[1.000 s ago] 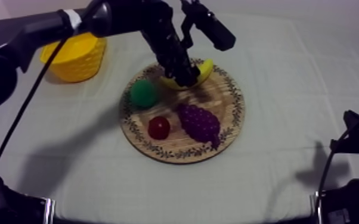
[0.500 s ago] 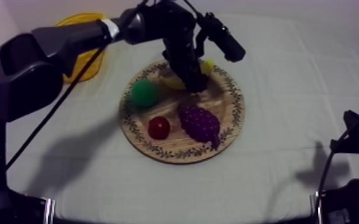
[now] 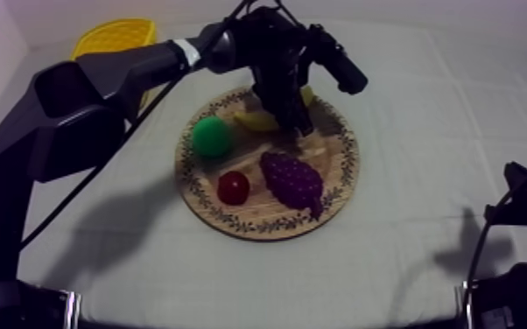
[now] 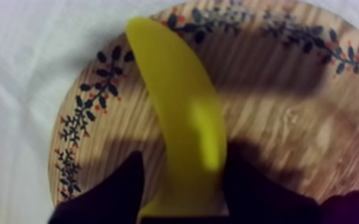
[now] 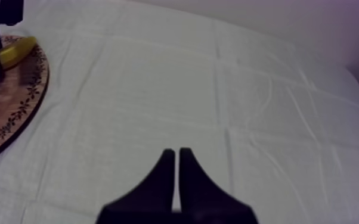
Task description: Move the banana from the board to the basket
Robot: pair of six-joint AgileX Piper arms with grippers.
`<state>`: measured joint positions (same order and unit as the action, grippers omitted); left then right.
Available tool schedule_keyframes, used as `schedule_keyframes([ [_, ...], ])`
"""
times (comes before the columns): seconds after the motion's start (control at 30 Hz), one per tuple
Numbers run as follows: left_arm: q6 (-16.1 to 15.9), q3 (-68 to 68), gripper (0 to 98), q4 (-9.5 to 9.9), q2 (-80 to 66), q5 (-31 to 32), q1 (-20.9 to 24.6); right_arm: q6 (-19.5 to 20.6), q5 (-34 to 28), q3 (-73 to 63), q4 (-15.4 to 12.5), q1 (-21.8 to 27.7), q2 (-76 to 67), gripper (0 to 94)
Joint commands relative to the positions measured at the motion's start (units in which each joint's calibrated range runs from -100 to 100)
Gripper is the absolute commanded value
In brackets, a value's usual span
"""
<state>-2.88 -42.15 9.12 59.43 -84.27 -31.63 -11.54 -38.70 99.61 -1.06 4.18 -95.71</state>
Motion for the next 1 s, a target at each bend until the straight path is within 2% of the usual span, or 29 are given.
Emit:
schedule_keyframes([
  [0.0,1.0,-1.8,35.0,0.19,0.4,-1.5,0.1,0.0,0.0,0.1,0.0,0.0,0.0,0.4],
  [0.13,1.8,-4.6,27.3,0.49,1.7,-4.0,0.1,0.0,0.0,0.1,0.0,0.0,0.0,0.4],
  [0.4,2.5,-4.7,24.6,1.57,2.1,-5.1,0.2,0.0,0.0,0.1,0.0,0.0,0.0,0.4],
  [0.73,2.7,-5.6,24.7,7.32,-10.2,-8.0,2.3,0.0,0.0,0.1,0.0,0.0,0.0,0.4],
  [0.97,1.8,-2.8,26.3,9.56,-20.5,-8.7,7.6,0.0,0.0,0.1,0.0,0.0,0.0,0.4],
])
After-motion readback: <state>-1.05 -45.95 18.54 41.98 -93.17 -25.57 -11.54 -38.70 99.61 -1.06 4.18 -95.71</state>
